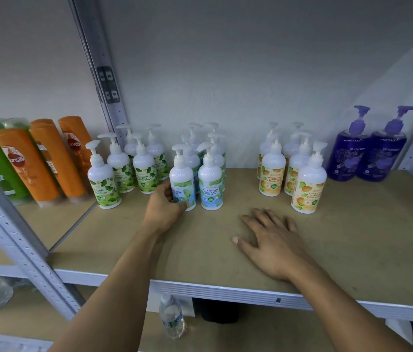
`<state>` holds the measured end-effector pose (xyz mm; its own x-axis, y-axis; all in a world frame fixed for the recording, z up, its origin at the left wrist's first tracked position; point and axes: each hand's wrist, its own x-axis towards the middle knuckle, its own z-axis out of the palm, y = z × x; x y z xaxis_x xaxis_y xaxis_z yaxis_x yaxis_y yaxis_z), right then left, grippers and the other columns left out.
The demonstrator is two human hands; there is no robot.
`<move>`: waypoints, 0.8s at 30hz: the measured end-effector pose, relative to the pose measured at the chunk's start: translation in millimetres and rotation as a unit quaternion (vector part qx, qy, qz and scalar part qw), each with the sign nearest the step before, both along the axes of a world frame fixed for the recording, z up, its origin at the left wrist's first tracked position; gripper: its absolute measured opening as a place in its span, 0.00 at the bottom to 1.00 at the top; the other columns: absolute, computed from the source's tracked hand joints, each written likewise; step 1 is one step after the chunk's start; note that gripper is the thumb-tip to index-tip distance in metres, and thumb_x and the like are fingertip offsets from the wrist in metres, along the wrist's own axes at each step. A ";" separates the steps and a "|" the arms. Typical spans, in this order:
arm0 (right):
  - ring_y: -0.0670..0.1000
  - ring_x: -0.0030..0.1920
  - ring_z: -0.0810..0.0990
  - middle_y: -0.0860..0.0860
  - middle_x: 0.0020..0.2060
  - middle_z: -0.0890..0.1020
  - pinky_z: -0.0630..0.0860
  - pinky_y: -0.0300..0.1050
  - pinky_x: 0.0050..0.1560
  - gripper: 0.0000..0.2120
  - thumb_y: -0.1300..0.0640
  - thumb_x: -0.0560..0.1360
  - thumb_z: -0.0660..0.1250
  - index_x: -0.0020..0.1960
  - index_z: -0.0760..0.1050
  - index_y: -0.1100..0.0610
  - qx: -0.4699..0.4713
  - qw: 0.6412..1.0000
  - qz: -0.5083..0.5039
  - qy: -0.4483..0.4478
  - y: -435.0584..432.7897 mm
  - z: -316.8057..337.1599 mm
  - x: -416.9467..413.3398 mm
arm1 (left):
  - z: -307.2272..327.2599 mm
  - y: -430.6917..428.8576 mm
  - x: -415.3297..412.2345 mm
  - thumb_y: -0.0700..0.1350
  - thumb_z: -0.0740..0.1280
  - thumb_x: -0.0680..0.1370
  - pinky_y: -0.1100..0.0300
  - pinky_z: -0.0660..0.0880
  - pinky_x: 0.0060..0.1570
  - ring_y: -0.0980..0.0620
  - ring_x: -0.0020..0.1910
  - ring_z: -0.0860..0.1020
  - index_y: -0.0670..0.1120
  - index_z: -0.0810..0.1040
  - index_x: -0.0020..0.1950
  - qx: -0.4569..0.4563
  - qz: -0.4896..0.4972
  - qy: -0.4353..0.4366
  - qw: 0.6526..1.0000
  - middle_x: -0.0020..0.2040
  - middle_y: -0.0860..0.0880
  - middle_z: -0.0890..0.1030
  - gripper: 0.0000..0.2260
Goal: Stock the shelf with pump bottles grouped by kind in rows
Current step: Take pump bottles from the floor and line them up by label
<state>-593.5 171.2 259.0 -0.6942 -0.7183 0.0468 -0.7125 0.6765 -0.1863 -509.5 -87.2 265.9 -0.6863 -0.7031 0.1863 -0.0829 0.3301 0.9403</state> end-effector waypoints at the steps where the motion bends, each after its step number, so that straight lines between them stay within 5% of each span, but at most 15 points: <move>1: 0.49 0.80 0.47 0.44 0.81 0.52 0.46 0.60 0.78 0.34 0.28 0.77 0.46 0.79 0.55 0.42 -0.001 1.000 0.001 0.000 0.0 0.2 0.1 | -0.3 -1.1 0.4 0.32 0.76 0.70 0.53 0.78 0.61 0.57 0.54 0.82 0.48 0.75 0.63 -0.007 -0.001 -0.002 1.000 0.55 0.53 0.83 0.25; 18: 0.49 0.81 0.46 0.43 0.81 0.51 0.45 0.59 0.78 0.34 0.28 0.77 0.46 0.79 0.54 0.41 0.009 1.000 -0.002 -0.003 -0.4 3.3 1.2 | -4.1 12.8 -8.4 0.43 0.80 0.69 0.64 0.73 0.51 0.57 0.51 0.78 0.45 0.73 0.65 -0.046 0.085 -0.014 0.995 0.54 0.54 0.79 0.28; 24: 0.49 0.81 0.46 0.43 0.81 0.51 0.46 0.59 0.78 0.34 0.28 0.77 0.46 0.79 0.54 0.41 0.009 1.000 -0.003 -0.005 -0.8 3.3 1.7 | -4.5 16.0 -8.0 0.43 0.81 0.68 0.74 0.71 0.40 0.68 0.44 0.76 0.49 0.72 0.59 -0.037 0.091 -0.015 0.995 0.51 0.56 0.79 0.25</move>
<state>-591.8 170.4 262.4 -0.6984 -0.7152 0.0268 -0.7070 0.6836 -0.1813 -517.5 -71.2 261.3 -0.5551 -0.8013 0.2231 -0.1749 0.3747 0.9105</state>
